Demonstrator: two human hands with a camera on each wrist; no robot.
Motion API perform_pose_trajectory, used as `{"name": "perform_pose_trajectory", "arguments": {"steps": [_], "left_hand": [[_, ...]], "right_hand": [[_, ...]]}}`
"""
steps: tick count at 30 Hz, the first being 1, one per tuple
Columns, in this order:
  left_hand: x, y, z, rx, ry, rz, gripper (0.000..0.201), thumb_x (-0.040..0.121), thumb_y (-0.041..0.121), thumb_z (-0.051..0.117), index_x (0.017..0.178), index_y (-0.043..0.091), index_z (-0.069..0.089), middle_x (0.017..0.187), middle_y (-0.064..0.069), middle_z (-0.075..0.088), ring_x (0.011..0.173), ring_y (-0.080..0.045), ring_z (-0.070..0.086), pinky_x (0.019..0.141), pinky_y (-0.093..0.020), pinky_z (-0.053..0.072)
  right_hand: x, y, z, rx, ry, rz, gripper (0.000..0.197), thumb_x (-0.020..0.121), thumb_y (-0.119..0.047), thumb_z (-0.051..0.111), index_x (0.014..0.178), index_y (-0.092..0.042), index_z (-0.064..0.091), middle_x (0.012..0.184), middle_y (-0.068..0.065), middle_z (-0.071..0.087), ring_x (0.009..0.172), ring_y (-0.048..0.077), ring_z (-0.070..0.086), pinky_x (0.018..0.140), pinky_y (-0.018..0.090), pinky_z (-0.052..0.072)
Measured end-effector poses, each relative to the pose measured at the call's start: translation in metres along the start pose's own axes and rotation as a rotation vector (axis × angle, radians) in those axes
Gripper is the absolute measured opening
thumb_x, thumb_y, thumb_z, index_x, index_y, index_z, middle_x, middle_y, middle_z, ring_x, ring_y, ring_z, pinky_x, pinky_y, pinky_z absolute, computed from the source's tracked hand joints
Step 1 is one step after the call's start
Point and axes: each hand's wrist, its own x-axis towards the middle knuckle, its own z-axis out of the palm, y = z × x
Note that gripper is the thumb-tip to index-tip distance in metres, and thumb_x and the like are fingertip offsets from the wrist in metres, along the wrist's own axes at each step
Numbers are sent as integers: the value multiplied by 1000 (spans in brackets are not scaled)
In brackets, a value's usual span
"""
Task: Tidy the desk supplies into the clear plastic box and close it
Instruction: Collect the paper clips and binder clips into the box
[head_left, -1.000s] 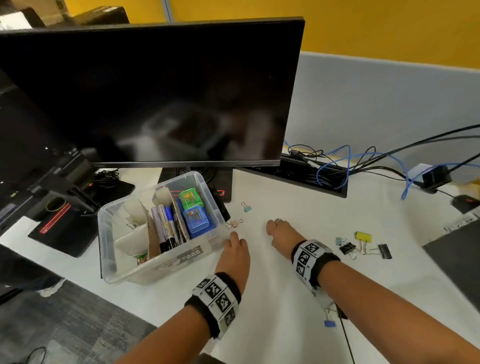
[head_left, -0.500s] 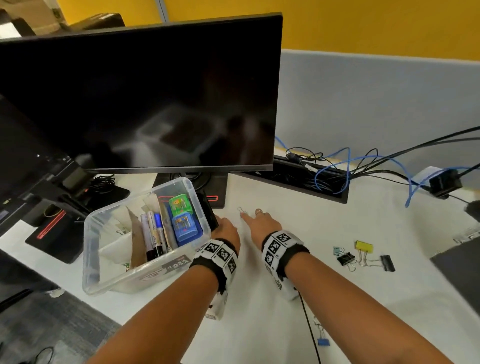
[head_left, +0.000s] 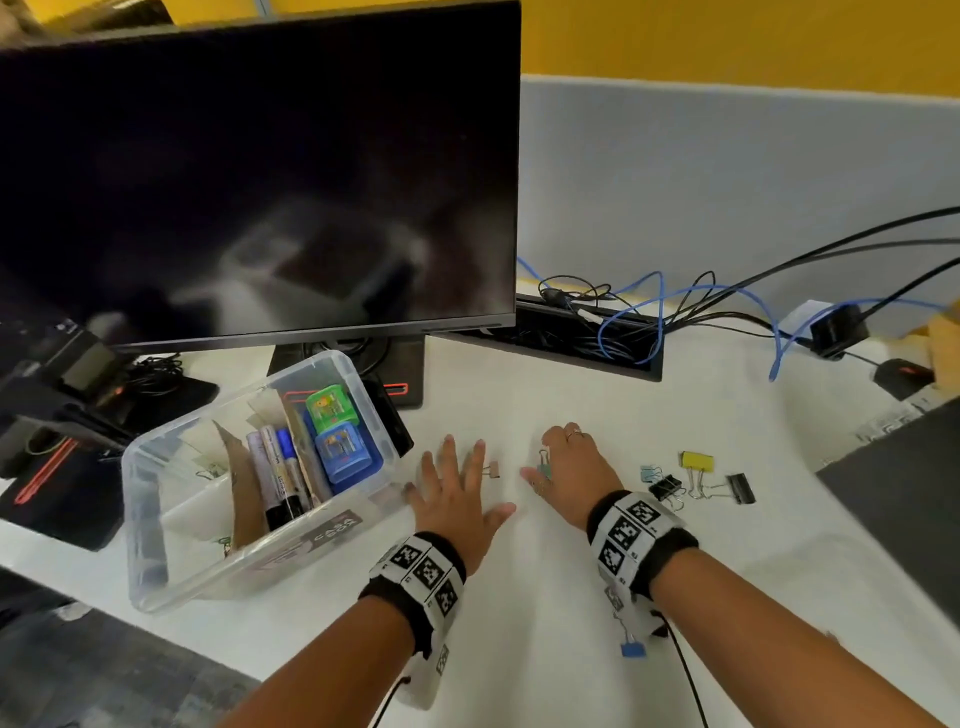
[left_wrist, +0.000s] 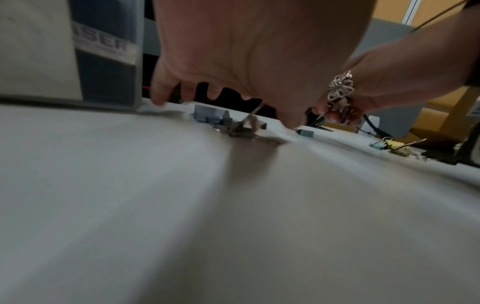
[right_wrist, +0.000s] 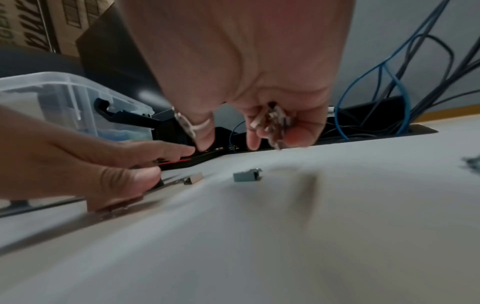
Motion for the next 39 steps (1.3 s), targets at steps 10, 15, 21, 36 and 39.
{"name": "perform_pose_trajectory", "arguments": {"steps": [10,15,21,36,39], "left_hand": [[4,-11,7,173,20,204,56,98,47,28,148,29,12,158,-3,6,141,-32,18,110,-46,29],[6,-30,22,253,58,184,54,92,32,2,130,14,35,131,-10,44,113,-34,40,96,-46,32],[7,-24,24,319,14,111,32,93,12,28,119,1,44,119,-17,46,109,-34,43,91,-44,37],[-66,-39,-100,-1052,-425,-95,26,100,16,39,81,11,56,71,1,50,63,-7,51,61,-17,47],[-98,-88,-149,-1311,-306,-105,23,99,13,42,80,10,55,69,0,54,57,-6,56,53,-14,51]], "right_hand": [[1,-8,19,-121,-50,145,40,90,1,37,131,2,33,140,22,34,127,28,40,104,30,37],[-2,-15,18,-213,66,23,20,66,0,59,85,5,60,86,21,65,73,29,69,59,19,54],[-9,-11,28,-194,-68,-4,68,68,14,5,129,1,32,136,18,38,125,28,38,101,31,37],[-33,-58,-20,-115,-232,-89,30,94,1,36,118,-1,55,123,17,59,116,27,52,91,26,36],[-49,-115,-45,25,-174,-195,27,97,-8,39,119,-2,55,119,17,61,112,29,53,72,23,30]]}}
